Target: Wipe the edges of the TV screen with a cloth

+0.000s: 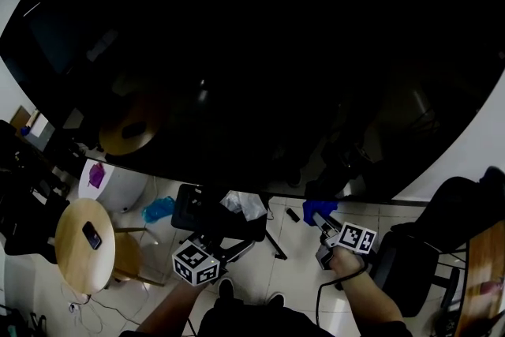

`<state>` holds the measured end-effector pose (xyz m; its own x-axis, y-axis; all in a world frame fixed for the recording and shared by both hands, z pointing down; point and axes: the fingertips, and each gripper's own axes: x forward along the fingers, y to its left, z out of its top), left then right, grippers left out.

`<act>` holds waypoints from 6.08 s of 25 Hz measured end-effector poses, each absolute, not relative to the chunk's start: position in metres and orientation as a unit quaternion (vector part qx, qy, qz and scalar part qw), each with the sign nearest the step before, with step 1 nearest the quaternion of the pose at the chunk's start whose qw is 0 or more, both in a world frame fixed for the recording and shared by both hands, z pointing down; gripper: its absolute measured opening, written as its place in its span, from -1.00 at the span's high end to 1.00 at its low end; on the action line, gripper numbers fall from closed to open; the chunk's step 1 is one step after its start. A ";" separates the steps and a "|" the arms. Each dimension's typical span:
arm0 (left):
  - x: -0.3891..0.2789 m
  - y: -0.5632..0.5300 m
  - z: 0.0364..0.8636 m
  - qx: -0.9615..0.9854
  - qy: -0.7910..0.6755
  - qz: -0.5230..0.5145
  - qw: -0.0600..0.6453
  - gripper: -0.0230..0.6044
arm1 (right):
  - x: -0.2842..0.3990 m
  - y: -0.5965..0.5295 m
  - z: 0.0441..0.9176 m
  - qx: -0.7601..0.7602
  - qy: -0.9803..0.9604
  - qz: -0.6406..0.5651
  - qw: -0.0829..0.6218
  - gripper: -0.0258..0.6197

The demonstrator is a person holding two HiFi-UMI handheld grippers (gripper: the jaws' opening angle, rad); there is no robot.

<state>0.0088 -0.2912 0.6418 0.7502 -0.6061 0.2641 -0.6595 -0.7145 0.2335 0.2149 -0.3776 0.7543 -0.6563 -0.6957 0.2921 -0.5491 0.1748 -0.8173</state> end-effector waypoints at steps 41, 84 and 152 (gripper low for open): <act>-0.413 -0.334 0.653 0.919 -0.348 0.056 0.174 -0.05 | -0.200 -0.416 0.765 -0.427 0.772 -0.471 0.007 0.27; -0.807 -0.337 0.672 0.853 -0.498 0.088 0.128 -0.05 | -0.753 -0.444 0.751 -0.239 0.829 -0.499 -0.088 0.28; -0.828 -0.449 0.611 0.846 -0.511 0.155 0.015 0.35 | -0.634 -0.399 0.546 -0.248 0.919 -0.305 0.022 -0.09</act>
<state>-0.8283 -0.4487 0.6111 0.4307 -0.8590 0.2769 -0.8680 -0.4783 -0.1337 -0.6336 -0.3986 0.5462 -0.8761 -0.4692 0.1109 -0.4422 0.6906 -0.5723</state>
